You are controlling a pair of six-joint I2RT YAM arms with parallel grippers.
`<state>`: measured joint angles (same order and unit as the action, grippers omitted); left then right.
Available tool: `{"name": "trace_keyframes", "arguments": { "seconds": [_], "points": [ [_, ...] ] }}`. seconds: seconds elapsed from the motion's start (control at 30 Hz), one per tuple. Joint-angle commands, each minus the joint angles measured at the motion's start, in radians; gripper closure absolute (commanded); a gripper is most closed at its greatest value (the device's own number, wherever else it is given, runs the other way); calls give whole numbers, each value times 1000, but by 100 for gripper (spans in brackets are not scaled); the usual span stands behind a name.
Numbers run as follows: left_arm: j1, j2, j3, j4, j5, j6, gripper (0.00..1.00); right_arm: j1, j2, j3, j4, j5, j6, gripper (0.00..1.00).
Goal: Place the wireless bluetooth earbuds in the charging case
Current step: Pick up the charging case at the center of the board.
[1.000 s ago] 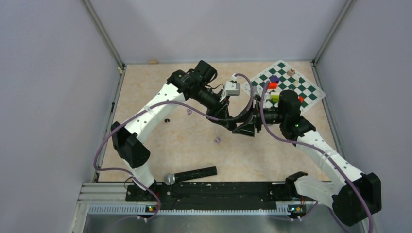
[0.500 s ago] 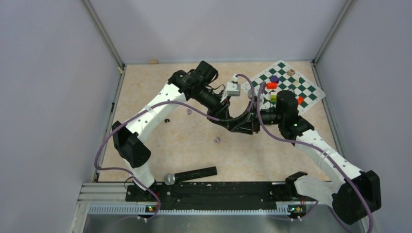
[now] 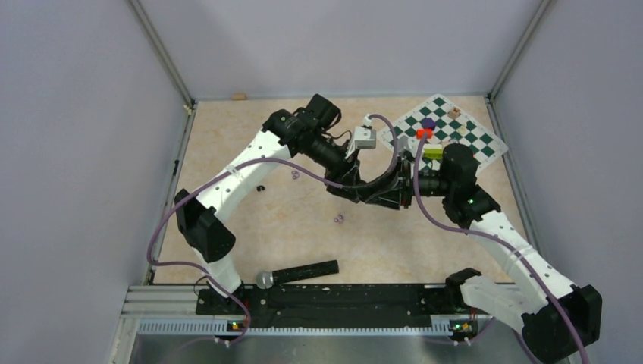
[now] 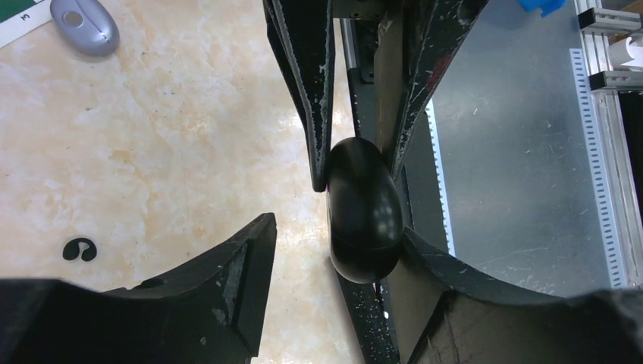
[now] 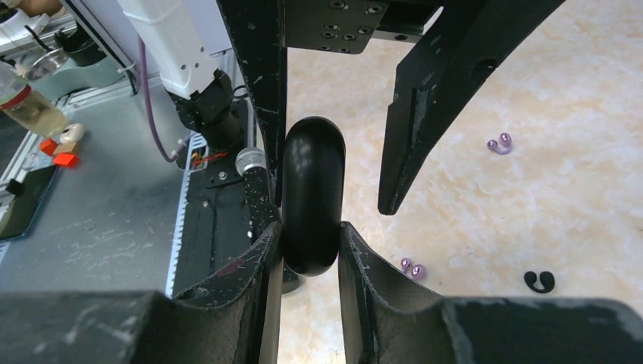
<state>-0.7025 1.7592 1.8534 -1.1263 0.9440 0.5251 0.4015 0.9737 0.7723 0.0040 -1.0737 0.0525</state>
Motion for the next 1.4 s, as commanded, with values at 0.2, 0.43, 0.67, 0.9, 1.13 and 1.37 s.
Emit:
{"name": "trace_keyframes", "arguments": {
  "seconds": [0.2,0.43,0.67,0.9,1.13,1.37],
  "points": [
    [1,-4,15,51,-19,-19,40,-10,-21,24,83,50,17,86],
    [1,2,21,57,-6,-27,45,-10,-4,7,132,87,65,87],
    [1,-2,26,64,-7,-39,51,-10,23,-3,153,109,90,87],
    [3,-12,39,66,-42,-51,56,-20,33,-22,199,112,140,88],
    [3,-21,39,78,-41,-63,59,-56,44,-43,270,86,224,90],
    [7,-30,35,101,-39,-90,59,-56,45,-86,351,95,274,91]
  ]
}}
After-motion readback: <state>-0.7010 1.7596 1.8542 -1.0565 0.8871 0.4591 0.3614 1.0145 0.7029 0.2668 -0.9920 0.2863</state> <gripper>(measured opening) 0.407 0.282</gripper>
